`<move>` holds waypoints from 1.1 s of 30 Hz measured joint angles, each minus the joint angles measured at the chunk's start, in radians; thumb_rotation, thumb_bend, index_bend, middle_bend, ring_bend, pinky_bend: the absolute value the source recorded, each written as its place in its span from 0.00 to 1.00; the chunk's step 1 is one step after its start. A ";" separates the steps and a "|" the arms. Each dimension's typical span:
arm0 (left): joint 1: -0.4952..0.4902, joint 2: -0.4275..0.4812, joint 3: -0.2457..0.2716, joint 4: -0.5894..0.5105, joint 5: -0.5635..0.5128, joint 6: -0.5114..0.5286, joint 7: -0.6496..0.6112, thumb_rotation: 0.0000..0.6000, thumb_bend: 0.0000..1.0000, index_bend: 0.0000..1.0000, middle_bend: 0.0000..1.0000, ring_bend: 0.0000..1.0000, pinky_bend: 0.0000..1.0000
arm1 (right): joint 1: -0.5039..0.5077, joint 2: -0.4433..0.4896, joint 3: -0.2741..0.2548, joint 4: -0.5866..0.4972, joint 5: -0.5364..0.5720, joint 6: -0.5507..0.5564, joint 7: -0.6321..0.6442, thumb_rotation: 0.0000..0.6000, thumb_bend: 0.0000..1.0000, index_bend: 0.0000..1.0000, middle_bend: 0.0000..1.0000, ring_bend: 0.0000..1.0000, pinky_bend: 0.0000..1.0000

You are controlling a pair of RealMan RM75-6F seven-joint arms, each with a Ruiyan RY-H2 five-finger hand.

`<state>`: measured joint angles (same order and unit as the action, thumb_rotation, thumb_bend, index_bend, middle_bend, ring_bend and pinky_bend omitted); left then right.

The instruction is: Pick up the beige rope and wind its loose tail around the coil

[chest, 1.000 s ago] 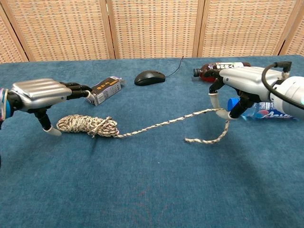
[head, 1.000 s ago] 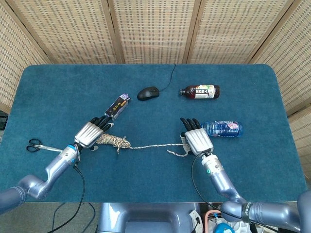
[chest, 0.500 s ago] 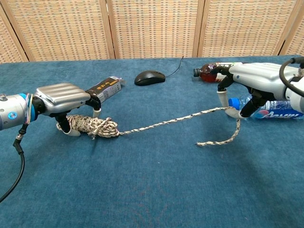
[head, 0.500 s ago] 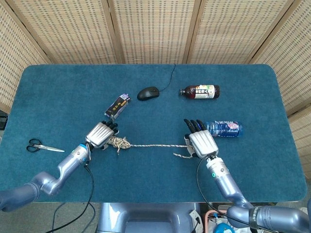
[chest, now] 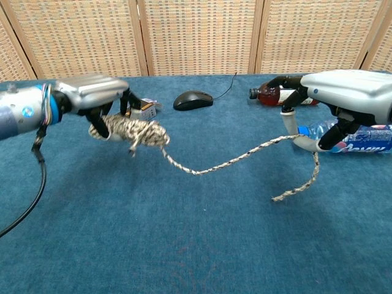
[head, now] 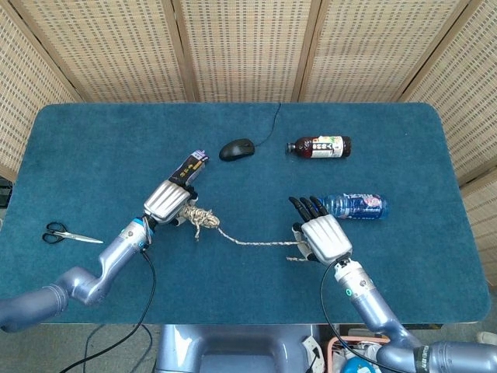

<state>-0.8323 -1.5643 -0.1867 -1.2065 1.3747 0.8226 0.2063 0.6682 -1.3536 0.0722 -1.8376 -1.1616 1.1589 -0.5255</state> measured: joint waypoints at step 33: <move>-0.274 -0.188 -0.076 0.027 -0.444 -0.022 0.506 1.00 0.32 0.60 0.45 0.40 0.54 | 0.105 0.086 0.194 -0.222 -0.003 -0.029 -0.045 1.00 0.45 0.68 0.00 0.00 0.02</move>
<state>-1.1060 -1.7525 -0.2631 -1.1795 0.9305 0.8009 0.7119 0.7732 -1.2678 0.2667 -2.0595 -1.1643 1.1296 -0.5702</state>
